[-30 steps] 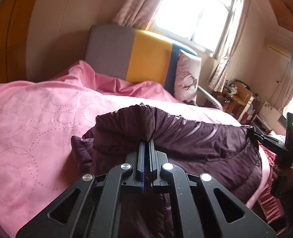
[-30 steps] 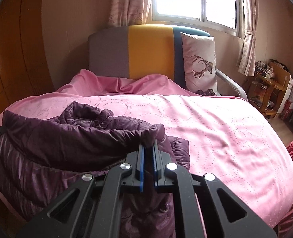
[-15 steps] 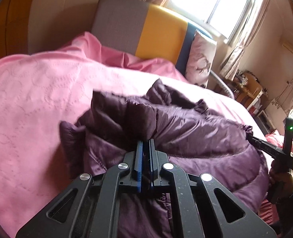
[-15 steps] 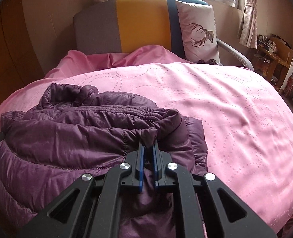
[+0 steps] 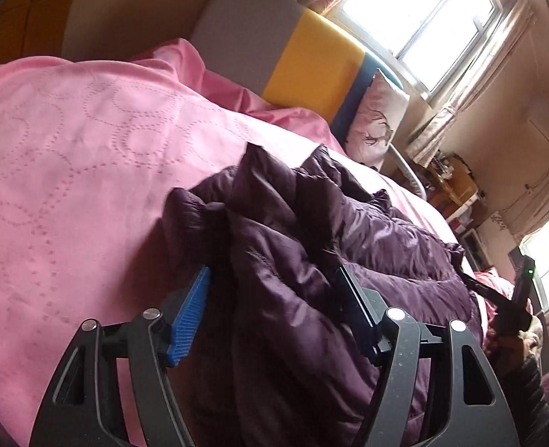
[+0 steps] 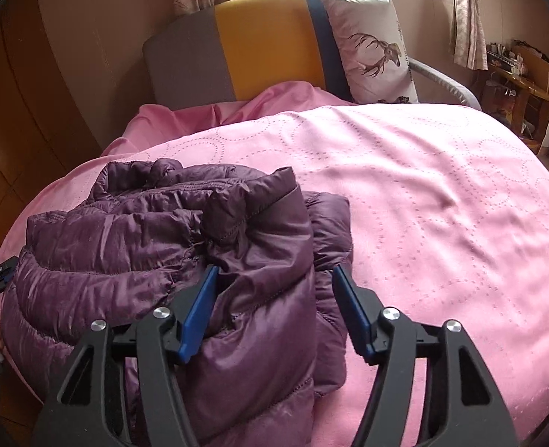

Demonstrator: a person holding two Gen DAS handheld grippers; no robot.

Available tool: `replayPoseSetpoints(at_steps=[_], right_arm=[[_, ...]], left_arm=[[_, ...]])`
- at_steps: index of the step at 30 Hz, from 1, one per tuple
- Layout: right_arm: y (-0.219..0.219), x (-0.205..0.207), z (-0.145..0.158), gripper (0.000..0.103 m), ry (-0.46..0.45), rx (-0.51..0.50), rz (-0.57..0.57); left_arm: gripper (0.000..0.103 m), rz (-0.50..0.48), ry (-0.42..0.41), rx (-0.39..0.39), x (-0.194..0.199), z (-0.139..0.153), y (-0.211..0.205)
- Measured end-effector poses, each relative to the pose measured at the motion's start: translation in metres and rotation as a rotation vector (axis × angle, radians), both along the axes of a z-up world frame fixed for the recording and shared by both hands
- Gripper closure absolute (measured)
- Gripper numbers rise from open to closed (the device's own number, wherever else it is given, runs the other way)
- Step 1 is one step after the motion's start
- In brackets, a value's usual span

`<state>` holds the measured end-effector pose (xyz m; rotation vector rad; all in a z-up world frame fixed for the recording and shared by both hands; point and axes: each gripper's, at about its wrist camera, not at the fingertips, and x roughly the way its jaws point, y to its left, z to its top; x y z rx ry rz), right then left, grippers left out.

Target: Fold large clothes

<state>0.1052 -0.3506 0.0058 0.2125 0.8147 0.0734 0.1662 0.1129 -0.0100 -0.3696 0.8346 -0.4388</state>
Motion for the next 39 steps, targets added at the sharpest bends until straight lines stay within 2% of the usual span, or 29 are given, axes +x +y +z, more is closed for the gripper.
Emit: replayPoseSetpoints(at_steps=[1, 3, 5, 8, 12, 16, 19, 22, 26, 32, 34, 39], right_arm=[[0.004, 0.002, -0.003, 0.059, 0.01, -0.003, 0.014], [0.015, 0.003, -0.008, 0.08, 0.027, -0.05, 0.037], [0.026, -0.003, -0.006, 0.089, 0.021, -0.096, 0.047], [0.029, -0.018, 0.011, 0.095, -0.019, -0.107, 0.032], [0.027, -0.029, 0.05, 0.097, -0.109, -0.078, 0.021], [0.032, -0.02, 0.082, 0.097, -0.187, -0.069, 0.003], [0.033, 0.002, 0.087, 0.097, -0.194, -0.056, -0.032], [0.037, 0.032, 0.076, 0.097, -0.159, -0.08, -0.077], [0.037, 0.071, 0.048, 0.096, -0.109, -0.092, -0.156], [0.046, 0.112, -0.008, 0.095, 0.018, -0.173, -0.197], [0.045, 0.12, -0.032, 0.093, 0.075, -0.152, -0.197], [0.035, 0.122, -0.05, 0.092, 0.079, -0.105, -0.199]], left_arm=[[0.059, -0.028, -0.002, 0.009, -0.001, -0.001, -0.007], [0.089, -0.04, -0.009, 0.083, -0.003, -0.003, -0.021], [0.097, -0.042, -0.034, 0.118, -0.01, -0.003, -0.027], [0.099, -0.015, -0.084, 0.129, -0.025, 0.007, -0.025], [0.1, 0.005, -0.163, 0.11, -0.038, 0.034, -0.019], [0.1, 0.024, -0.235, 0.112, -0.031, 0.061, -0.021], [0.1, 0.044, -0.235, 0.111, -0.009, 0.065, -0.022], [0.1, 0.065, -0.198, 0.143, 0.017, 0.056, -0.027], [0.1, 0.102, -0.131, 0.199, 0.055, 0.029, -0.037], [0.1, 0.128, -0.052, 0.272, 0.083, -0.013, -0.047], [0.1, 0.116, -0.021, 0.272, 0.087, -0.029, -0.048], [0.099, 0.11, -0.013, 0.298, 0.087, -0.045, -0.055]])
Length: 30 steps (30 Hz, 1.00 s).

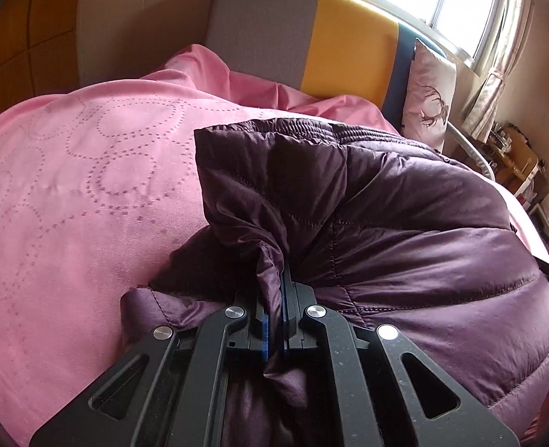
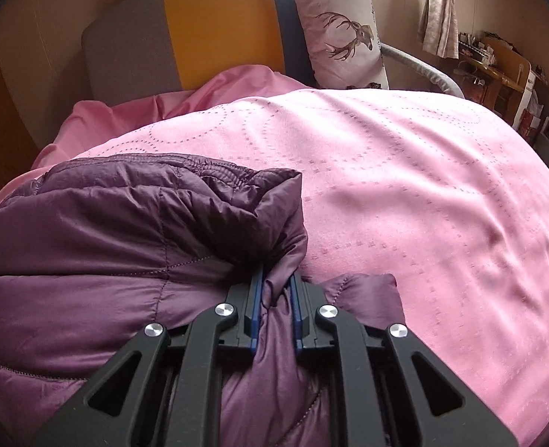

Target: Fold large clothes

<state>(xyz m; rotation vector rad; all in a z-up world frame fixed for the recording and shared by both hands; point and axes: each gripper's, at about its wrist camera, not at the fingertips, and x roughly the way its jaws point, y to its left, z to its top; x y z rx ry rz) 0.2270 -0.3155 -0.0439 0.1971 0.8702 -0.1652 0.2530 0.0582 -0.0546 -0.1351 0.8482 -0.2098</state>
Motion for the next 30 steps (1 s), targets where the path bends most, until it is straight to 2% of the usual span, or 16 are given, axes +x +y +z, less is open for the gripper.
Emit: replayPoseSetpoints(at_steps=[4, 5, 6, 7, 8, 9, 11, 14, 16, 19, 23, 26, 30], right_arm=[[-0.001, -0.001, 0.001, 0.089, 0.003, 0.005, -0.003], [-0.001, 0.0, 0.003, 0.086, 0.005, 0.0, -0.001], [-0.001, -0.001, 0.007, 0.081, 0.011, -0.016, -0.001], [0.0, -0.002, 0.013, 0.074, 0.012, -0.033, -0.005], [0.0, -0.007, 0.019, 0.057, 0.004, -0.048, -0.018], [0.0, -0.013, 0.027, 0.048, -0.021, -0.052, -0.029], [0.004, -0.026, 0.044, 0.048, -0.078, -0.069, -0.041], [0.025, -0.044, 0.07, 0.048, -0.156, -0.06, -0.002], [0.053, -0.052, 0.085, 0.045, -0.205, -0.041, 0.066], [0.097, -0.054, 0.094, 0.041, -0.23, -0.015, 0.165], [0.139, -0.035, 0.08, 0.042, -0.209, -0.024, 0.214], [0.143, -0.019, 0.057, 0.043, -0.172, -0.043, 0.19], [0.139, -0.012, 0.031, 0.042, -0.151, -0.022, 0.177]], left_arm=[[0.096, 0.03, 0.03, -0.029, 0.001, 0.003, 0.006], [0.087, 0.057, 0.027, -0.003, -0.003, 0.011, 0.006], [0.074, 0.083, 0.018, 0.021, -0.008, 0.019, 0.006], [0.066, 0.102, 0.006, 0.029, -0.013, 0.026, 0.006], [0.048, 0.128, -0.031, 0.025, -0.023, 0.038, 0.009], [0.04, 0.149, -0.076, 0.018, -0.032, 0.05, 0.012], [0.036, 0.176, -0.164, 0.019, -0.052, 0.073, 0.013], [0.036, 0.139, -0.227, -0.027, -0.072, 0.094, -0.001], [0.036, 0.101, -0.245, -0.043, -0.079, 0.098, -0.017], [0.036, 0.05, -0.237, -0.042, -0.082, 0.091, -0.049], [0.036, 0.023, -0.166, -0.06, -0.08, 0.065, -0.073], [0.036, 0.032, -0.129, -0.048, -0.078, 0.045, -0.08], [0.036, 0.024, -0.123, -0.034, -0.077, 0.029, -0.085]])
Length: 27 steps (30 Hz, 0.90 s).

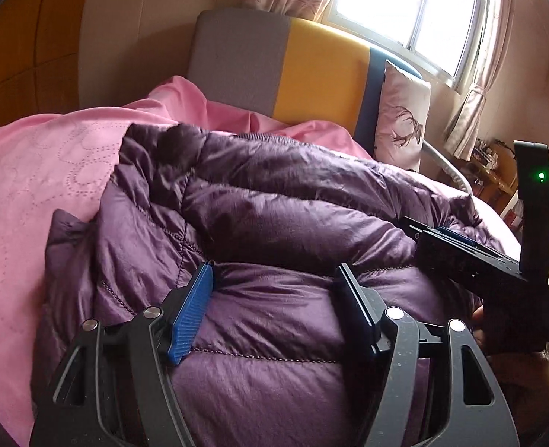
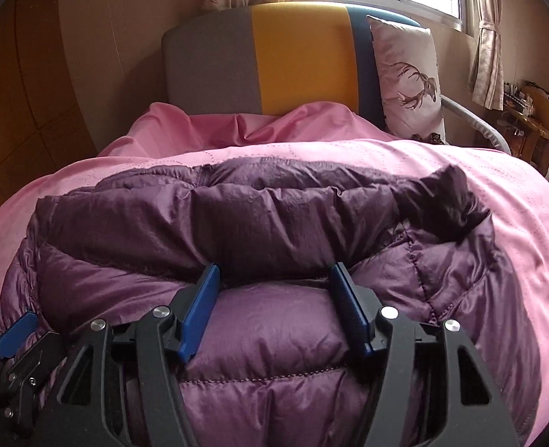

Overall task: Fold large clothes
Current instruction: 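Press the folded jacket flat with both open grippers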

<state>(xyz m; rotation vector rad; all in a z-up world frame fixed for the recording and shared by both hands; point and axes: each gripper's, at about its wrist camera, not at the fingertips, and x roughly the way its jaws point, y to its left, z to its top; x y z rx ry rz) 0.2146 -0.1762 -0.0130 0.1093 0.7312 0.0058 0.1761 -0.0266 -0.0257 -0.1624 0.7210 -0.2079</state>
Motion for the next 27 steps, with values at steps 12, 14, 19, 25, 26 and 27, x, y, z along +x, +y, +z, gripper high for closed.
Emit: replayPoseSetpoints(at_steps=[12, 14, 19, 25, 26, 27], right_arm=[[-0.008, 0.012, -0.029, 0.041, 0.07, 0.035, 0.009], [-0.01, 0.012, -0.026, 0.041, 0.075, 0.049, 0.013], [-0.023, -0.006, 0.003, 0.035, 0.052, 0.087, 0.025], [-0.063, -0.055, 0.018, 0.034, -0.002, 0.085, -0.016], [-0.067, -0.061, 0.016, 0.034, -0.001, 0.083, -0.02], [-0.073, -0.066, 0.013, 0.035, -0.005, 0.07, -0.025]], left_arm=[[0.036, -0.004, 0.035, 0.015, 0.003, -0.016, -0.006], [0.036, -0.003, 0.042, 0.026, 0.005, -0.012, -0.007], [0.036, 0.017, 0.0, 0.066, -0.005, 0.012, -0.018], [0.036, -0.039, -0.022, 0.075, -0.009, 0.02, -0.043], [0.036, -0.049, -0.024, 0.092, -0.008, 0.018, -0.05], [0.035, -0.048, -0.019, 0.111, -0.006, 0.014, -0.055]])
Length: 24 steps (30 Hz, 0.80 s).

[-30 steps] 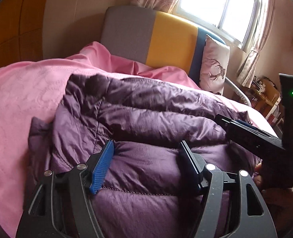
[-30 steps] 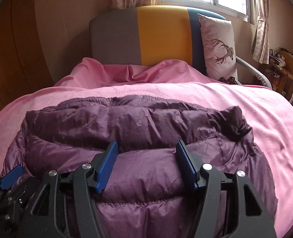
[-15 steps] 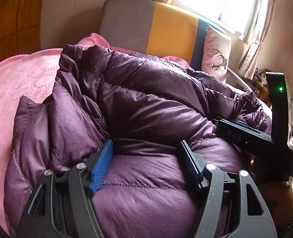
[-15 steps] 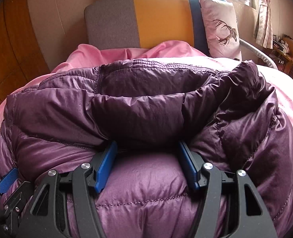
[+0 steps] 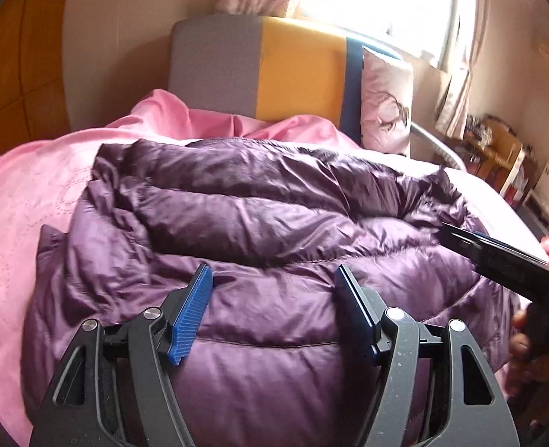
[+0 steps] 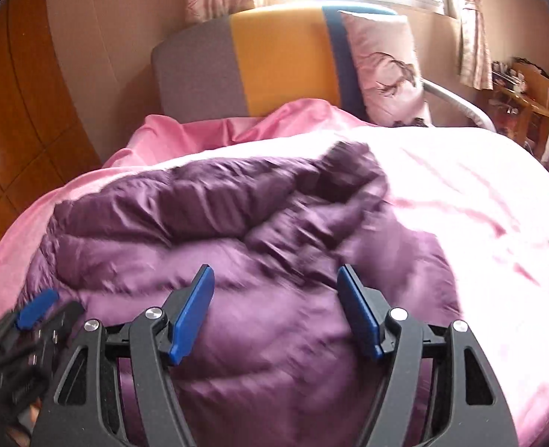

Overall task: Fold large clothes
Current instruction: 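Press the folded jacket flat with both open grippers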

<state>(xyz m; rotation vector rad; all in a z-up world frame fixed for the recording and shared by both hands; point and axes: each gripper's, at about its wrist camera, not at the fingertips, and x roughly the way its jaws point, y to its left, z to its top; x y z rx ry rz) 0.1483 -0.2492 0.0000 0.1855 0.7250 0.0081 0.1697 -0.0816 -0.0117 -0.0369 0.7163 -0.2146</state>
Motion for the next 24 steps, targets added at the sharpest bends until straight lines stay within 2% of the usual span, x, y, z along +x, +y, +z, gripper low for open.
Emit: replayPoseSetpoints(at_steps=[8, 13, 14, 16, 18, 24], right_arm=[[-0.013, -0.006, -0.035, 0.034, 0.008, 0.005, 0.046], [-0.014, -0.005, -0.035, 0.033, 0.016, 0.017, 0.053], [-0.015, -0.007, -0.033, 0.032, 0.019, 0.012, 0.058], [-0.017, -0.011, -0.024, 0.018, 0.022, 0.018, 0.083], [-0.021, -0.019, -0.014, 0.012, 0.009, 0.033, 0.087], [-0.05, -0.051, -0.001, 0.006, -0.011, 0.107, -0.005]], left_arm=[[0.033, 0.011, 0.062, 0.012, 0.011, -0.027, -0.003], [0.033, 0.014, 0.066, 0.026, 0.011, -0.028, -0.003], [0.033, 0.014, 0.066, 0.026, 0.011, -0.026, -0.004], [0.032, 0.011, 0.063, 0.025, 0.01, -0.022, -0.004], [0.023, 0.005, 0.048, 0.03, 0.004, -0.016, -0.005], [0.02, 0.012, 0.008, 0.019, -0.015, -0.001, 0.006]])
